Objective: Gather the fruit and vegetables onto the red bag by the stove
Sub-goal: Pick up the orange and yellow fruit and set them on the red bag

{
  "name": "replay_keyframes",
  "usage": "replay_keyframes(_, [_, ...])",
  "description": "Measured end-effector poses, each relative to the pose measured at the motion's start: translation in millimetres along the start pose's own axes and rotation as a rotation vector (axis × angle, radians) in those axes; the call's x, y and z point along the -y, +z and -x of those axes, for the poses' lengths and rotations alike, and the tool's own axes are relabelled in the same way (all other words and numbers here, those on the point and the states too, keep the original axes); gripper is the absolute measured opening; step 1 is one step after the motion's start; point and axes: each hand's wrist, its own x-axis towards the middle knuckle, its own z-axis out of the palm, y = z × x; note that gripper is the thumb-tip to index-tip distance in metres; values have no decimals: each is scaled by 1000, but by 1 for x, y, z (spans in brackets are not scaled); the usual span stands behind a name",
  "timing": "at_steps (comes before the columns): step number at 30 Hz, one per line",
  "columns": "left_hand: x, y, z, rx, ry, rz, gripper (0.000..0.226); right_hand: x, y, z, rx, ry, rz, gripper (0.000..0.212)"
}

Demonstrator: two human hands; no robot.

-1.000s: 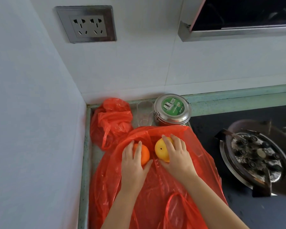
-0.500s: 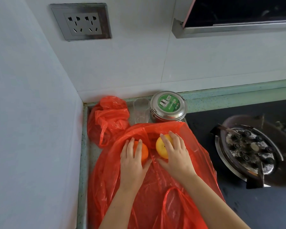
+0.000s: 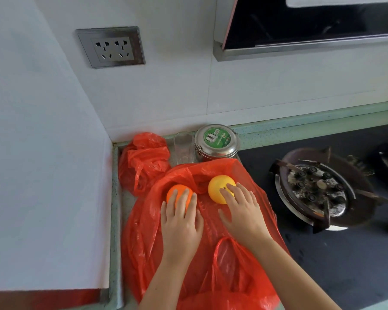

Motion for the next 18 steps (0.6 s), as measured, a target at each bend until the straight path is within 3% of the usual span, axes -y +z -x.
replay_keyframes(18, [-130, -56, 66, 69, 268, 218, 39, -29, -102, 160, -298, 282, 49, 36])
